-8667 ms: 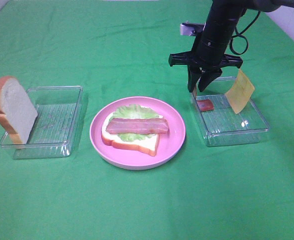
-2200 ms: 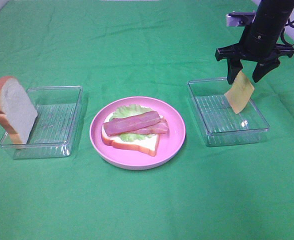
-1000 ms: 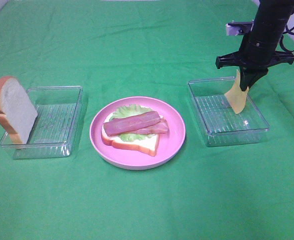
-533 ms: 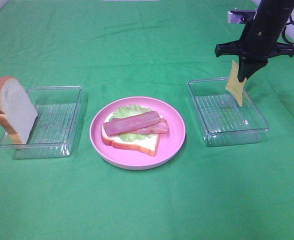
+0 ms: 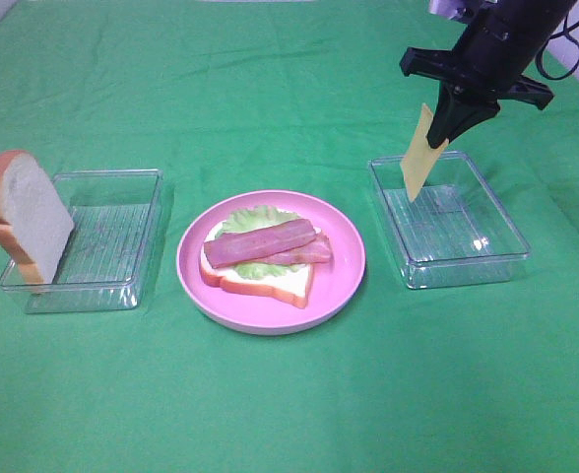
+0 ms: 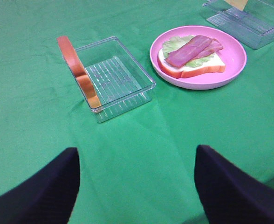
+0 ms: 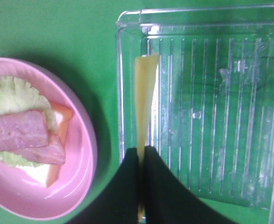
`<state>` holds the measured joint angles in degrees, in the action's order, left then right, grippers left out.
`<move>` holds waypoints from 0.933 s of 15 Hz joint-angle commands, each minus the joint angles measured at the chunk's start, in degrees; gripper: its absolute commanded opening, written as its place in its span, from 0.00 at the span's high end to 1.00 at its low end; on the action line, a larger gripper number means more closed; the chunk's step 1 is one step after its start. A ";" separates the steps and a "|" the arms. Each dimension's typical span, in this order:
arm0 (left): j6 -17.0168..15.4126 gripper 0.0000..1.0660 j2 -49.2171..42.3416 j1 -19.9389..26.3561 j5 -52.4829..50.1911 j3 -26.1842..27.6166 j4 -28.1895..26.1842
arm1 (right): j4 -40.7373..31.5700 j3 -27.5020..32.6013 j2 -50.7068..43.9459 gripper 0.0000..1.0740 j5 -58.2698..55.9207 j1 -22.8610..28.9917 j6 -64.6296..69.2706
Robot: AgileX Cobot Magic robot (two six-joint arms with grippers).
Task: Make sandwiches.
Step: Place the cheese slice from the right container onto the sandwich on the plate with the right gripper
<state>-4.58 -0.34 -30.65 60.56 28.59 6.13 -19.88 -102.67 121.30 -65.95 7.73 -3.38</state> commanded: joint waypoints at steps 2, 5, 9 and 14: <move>0.11 0.37 -1.15 -0.29 -0.74 -0.06 0.34 | -2.41 5.10 -4.13 1.00 1.89 4.35 -2.46; 0.11 0.37 -1.15 -0.29 -0.74 -0.06 0.34 | -7.10 6.70 -5.50 1.00 5.27 10.20 -3.38; 0.11 0.37 -1.15 -0.29 -0.74 -0.06 0.34 | -14.90 10.20 -5.50 1.00 12.95 15.87 -4.01; 0.11 0.37 -1.15 -0.29 -0.74 -0.06 0.34 | -28.07 15.01 -4.76 1.00 17.70 18.28 -10.71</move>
<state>-4.58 -0.34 -30.65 60.56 28.59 6.13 -46.07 -88.12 116.48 -49.22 26.07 -12.38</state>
